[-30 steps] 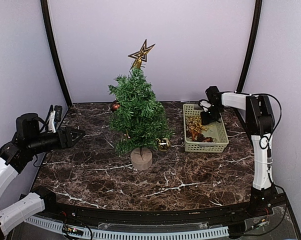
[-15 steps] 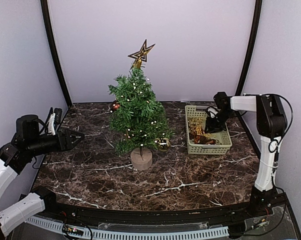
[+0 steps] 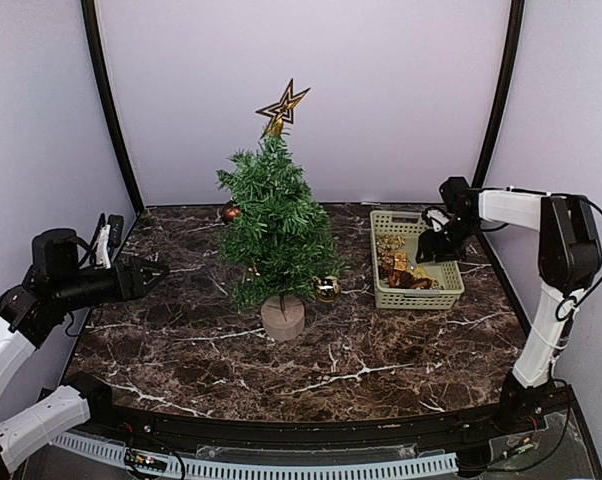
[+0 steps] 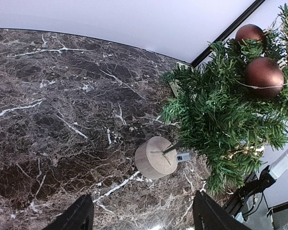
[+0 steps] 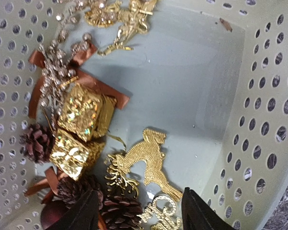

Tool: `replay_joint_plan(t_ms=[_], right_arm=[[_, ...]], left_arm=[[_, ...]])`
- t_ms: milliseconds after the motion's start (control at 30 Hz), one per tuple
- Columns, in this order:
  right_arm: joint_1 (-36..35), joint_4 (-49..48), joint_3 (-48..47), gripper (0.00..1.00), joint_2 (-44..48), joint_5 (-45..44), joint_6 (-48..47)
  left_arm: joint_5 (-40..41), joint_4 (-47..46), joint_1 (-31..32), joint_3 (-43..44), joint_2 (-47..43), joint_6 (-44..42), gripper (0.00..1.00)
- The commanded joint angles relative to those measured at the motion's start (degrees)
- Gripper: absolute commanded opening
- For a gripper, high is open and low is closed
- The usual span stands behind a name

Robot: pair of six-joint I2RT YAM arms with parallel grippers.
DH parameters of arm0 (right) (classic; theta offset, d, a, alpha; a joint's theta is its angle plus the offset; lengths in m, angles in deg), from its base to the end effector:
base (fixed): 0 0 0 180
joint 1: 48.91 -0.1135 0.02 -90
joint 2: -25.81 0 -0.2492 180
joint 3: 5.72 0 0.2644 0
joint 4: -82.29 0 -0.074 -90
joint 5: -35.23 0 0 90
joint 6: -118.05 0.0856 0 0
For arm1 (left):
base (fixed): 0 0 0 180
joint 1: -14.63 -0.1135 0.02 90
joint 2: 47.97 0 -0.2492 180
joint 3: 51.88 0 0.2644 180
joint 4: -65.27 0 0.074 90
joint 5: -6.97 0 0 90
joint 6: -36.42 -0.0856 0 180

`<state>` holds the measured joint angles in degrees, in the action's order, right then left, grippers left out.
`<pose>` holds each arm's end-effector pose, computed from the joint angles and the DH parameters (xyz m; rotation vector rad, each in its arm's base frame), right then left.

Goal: Decorate the small christmas tree
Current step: Pick up the ornament bell from the bin.

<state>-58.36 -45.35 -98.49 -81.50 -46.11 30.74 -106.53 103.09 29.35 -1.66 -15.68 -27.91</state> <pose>0.4046 0.0804 0.1391 -0.2042 2.7374 0.2660 0.1889 -0.0849 0.2761 0.0979 1.9822 -0.8590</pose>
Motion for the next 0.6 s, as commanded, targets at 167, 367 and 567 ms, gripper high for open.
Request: replay_joint_plan(t_ms=[167,367,567], right_arm=[[-3.59,-3.75,8.28,0.67,3.75,-4.48,-1.91],[-4.84,-4.19,8.4,0.68,1.93,-6.83,0.48],[-6.07,-2.37,7.13,0.66,1.81,-7.59,4.69]], left_arm=[[-0.22,-2.19,-0.31,3.63,5.79,1.04,0.73],[0.51,-3.14,-0.31,3.22,5.74,2.69,0.73],[1.12,-2.46,-0.31,3.15,4.81,3.62,0.74]])
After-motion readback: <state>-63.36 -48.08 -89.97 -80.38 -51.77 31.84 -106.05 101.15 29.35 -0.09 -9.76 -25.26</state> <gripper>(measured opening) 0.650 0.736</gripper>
